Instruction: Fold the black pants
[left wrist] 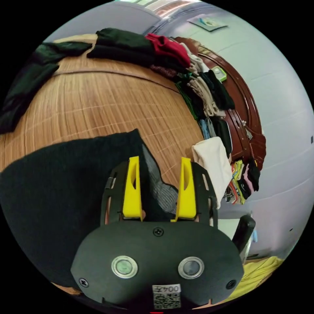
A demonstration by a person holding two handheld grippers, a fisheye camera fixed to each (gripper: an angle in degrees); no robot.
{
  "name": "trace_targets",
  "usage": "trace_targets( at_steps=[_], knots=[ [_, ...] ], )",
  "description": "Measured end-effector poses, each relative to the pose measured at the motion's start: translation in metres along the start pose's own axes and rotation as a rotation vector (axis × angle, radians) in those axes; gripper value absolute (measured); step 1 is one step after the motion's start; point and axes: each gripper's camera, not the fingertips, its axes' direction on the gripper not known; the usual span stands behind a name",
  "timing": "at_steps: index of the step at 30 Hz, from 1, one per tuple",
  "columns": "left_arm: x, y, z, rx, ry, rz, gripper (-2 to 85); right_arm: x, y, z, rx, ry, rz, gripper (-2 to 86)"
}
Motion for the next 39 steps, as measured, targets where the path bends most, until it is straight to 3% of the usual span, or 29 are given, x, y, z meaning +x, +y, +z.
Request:
trace_targets(
  at_steps=[5, 11, 14, 17, 19, 22, 26, 28, 35, 39],
  knots=[
    [0.026, 0.025, -0.078, 0.107, -0.007, 0.147, 19.0, -0.019, -0.007, -0.001, -0.011, 0.017, -0.006, 11.0],
    [-0.004, 0.191, -0.253, 0.208, -0.170, 0.160, 18.1, -0.089, -0.003, -0.010, 0.061, 0.240, -0.178, 13.3],
    [-0.031, 0.318, -0.344, 0.247, -0.341, 0.071, 17.9, -0.131, 0.015, -0.016, 0.111, 0.283, -0.321, 11.7],
    [-0.062, 0.445, -0.415, 0.275, -0.453, -0.079, 17.7, -0.159, 0.028, -0.001, 0.002, 0.281, -0.405, 10.8],
    [-0.091, 0.532, -0.450, 0.270, -0.519, -0.218, 17.4, -0.174, 0.030, 0.023, -0.175, 0.368, -0.425, 11.0],
    [-0.119, 0.615, -0.474, 0.313, -0.532, -0.362, 17.0, -0.185, 0.042, 0.024, -0.175, 0.434, -0.529, 10.7],
    [-0.142, 0.663, -0.475, 0.313, -0.519, -0.450, 17.1, -0.181, 0.029, 0.007, -0.246, 0.339, -0.449, 8.5],
    [-0.148, 0.674, -0.472, 0.315, -0.513, -0.455, 17.2, -0.200, 0.024, -0.013, -0.206, 0.410, -0.422, 7.4],
    [-0.161, 0.659, -0.460, 0.249, -0.595, -0.407, 17.4, -0.314, 0.016, -0.007, -0.193, 0.375, -0.615, 9.5],
    [-0.171, 0.642, -0.454, 0.219, -0.670, -0.405, 17.8, -0.370, 0.001, 0.042, -0.225, 0.489, -0.703, 9.8]
  ],
)
